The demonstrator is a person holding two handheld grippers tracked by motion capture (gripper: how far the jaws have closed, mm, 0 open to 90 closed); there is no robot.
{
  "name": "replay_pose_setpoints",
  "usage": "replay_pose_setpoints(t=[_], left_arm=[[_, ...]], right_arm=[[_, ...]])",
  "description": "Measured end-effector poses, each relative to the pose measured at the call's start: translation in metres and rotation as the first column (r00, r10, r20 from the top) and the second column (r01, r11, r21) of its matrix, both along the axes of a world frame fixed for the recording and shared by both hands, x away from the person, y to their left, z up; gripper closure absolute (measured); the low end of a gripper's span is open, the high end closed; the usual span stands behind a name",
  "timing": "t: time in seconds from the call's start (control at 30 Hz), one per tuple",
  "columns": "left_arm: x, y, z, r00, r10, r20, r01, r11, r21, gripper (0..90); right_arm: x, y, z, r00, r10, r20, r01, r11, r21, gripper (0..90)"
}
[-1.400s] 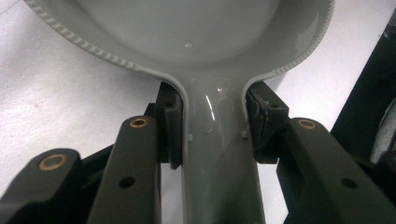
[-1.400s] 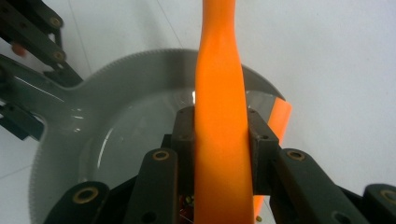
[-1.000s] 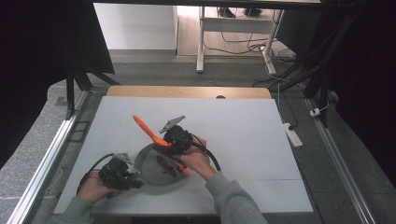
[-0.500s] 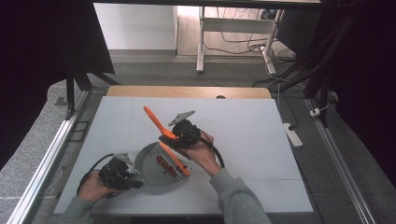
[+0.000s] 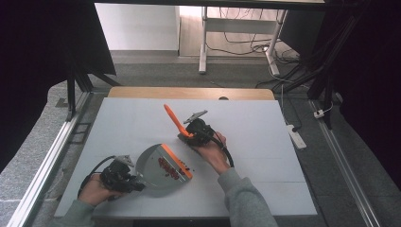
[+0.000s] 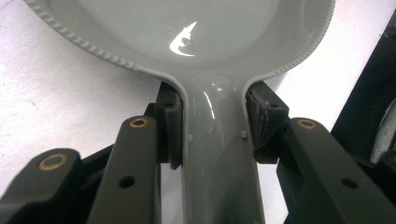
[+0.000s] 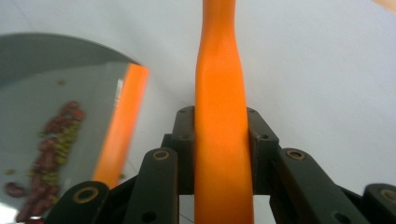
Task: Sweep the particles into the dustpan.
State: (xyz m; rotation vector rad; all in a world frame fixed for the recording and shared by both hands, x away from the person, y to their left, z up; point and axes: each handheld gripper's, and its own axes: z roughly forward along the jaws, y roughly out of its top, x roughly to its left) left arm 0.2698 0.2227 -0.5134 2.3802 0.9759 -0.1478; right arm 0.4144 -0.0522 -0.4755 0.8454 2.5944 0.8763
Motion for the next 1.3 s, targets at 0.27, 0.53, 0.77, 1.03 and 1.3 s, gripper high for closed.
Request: replay_pose_setpoints(t=[0.27, 0.53, 0.77, 1.03, 1.3], left_arm=[[0.0, 0.0, 0.0, 1.0, -0.002, -0.002, 0.002, 1.0, 0.001, 61.7], [0.0, 0.0, 0.0, 1.0, -0.002, -0.002, 0.002, 1.0, -0.001, 61.7], [0.0, 0.0, -0.001, 1.0, -0.001, -0.003, 0.001, 1.0, 0.0, 61.7], [0.001, -0.001, -0.001, 1.0, 0.0, -0.004, 0.0, 1.0, 0.001, 61.7], [0.001, 0.0, -0.001, 1.0, 0.0, -0.004, 0.0, 1.0, -0.001, 61.7]], right_arm=[[0.009, -0.016, -0.003, 0.9987, -0.05, -0.009, 0.05, 0.9987, -0.014, 71.0], [0.008, -0.011, -0.005, 0.9993, -0.02, -0.033, 0.019, 0.9995, -0.026, 71.0], [-0.002, -0.001, -0.005, 0.9992, -0.006, -0.04, 0.005, 0.9993, -0.038, 70.9], [-0.018, 0.009, -0.006, 0.9978, 0.038, -0.054, -0.039, 0.999, -0.022, 70.9], [-0.032, 0.014, -0.007, 0.9954, 0.053, -0.08, -0.052, 0.9985, 0.016, 70.9]])
